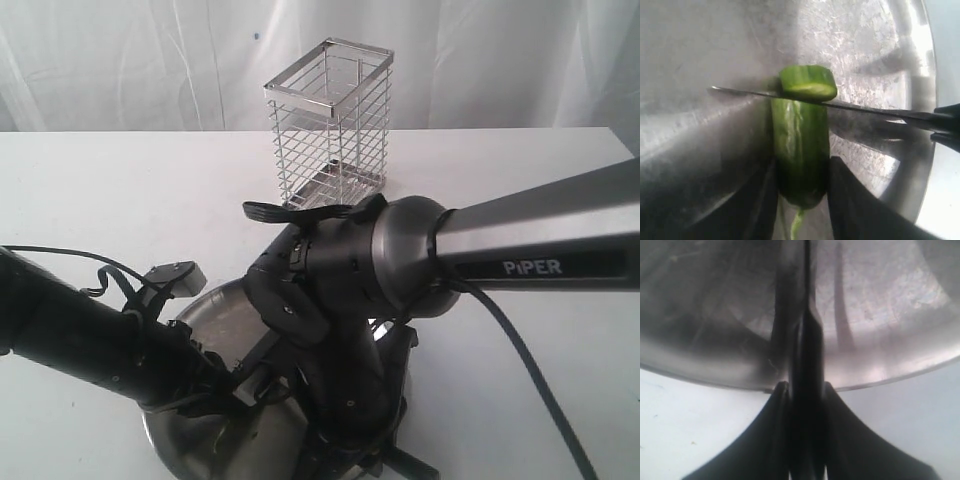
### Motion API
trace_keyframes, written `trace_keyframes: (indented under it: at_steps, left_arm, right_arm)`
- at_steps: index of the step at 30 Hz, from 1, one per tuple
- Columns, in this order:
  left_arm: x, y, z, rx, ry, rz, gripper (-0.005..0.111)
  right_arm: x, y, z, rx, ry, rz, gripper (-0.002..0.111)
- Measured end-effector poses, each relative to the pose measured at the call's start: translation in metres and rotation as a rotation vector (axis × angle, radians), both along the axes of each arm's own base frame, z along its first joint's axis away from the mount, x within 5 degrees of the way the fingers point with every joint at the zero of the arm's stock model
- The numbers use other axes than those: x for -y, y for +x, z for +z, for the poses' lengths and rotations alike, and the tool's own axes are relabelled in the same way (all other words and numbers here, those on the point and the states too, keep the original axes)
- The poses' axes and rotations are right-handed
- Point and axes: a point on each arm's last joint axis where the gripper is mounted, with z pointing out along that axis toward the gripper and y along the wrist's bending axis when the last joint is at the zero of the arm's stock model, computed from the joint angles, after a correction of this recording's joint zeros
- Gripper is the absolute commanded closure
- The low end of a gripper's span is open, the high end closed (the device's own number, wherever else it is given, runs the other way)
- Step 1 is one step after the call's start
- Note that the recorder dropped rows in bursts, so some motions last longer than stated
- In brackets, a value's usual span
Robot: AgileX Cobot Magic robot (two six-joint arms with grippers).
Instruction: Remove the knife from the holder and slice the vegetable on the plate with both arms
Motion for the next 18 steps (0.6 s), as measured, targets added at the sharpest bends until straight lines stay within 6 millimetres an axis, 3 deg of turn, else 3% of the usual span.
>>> trace_keyframes:
  at_steps: [18]
  left_arm:
    - [0.0006,-0.0002,-0.0003,-0.003,-0.004,0.0,0.107]
  right_arm:
    - [0.0066,-0.0035,-0.0017,0.001,-0.013,0.009,0.108]
